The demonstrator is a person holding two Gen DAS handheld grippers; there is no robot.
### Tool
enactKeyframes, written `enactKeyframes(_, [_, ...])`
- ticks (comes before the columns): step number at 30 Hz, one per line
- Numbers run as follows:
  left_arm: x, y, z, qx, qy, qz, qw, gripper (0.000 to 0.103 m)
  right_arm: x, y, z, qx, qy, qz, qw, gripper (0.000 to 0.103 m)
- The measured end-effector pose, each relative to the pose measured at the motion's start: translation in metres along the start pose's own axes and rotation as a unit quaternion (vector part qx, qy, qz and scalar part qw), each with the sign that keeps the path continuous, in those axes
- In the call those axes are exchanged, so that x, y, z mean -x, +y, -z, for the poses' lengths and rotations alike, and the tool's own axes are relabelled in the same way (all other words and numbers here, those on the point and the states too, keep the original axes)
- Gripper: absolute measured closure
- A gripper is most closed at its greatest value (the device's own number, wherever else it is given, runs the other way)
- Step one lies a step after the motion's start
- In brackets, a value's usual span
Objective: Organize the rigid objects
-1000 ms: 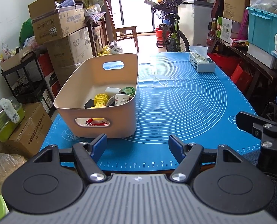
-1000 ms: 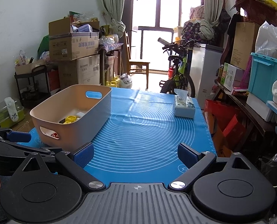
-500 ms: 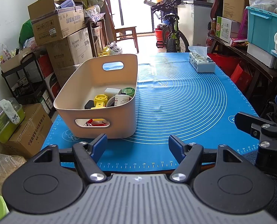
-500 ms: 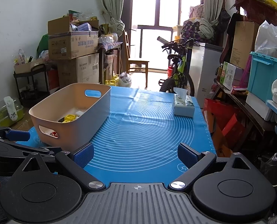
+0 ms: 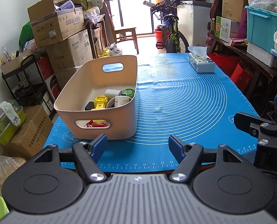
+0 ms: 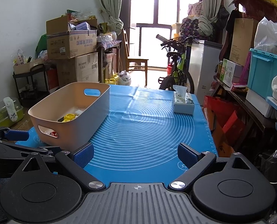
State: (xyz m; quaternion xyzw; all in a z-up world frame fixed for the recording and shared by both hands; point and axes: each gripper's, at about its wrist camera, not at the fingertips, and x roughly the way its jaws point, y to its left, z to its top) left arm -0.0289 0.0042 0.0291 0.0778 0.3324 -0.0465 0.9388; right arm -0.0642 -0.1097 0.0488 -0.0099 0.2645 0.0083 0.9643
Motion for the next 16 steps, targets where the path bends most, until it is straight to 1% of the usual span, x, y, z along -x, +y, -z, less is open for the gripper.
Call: enactKeyframes(16, [0.0004, -0.0005, 0.0002, -0.001, 0.000, 0.000, 1.0000, 0.030, 0.0007, -0.0013, 0.0005, -0.003, 0.000, 0.001, 1.000, 0.007])
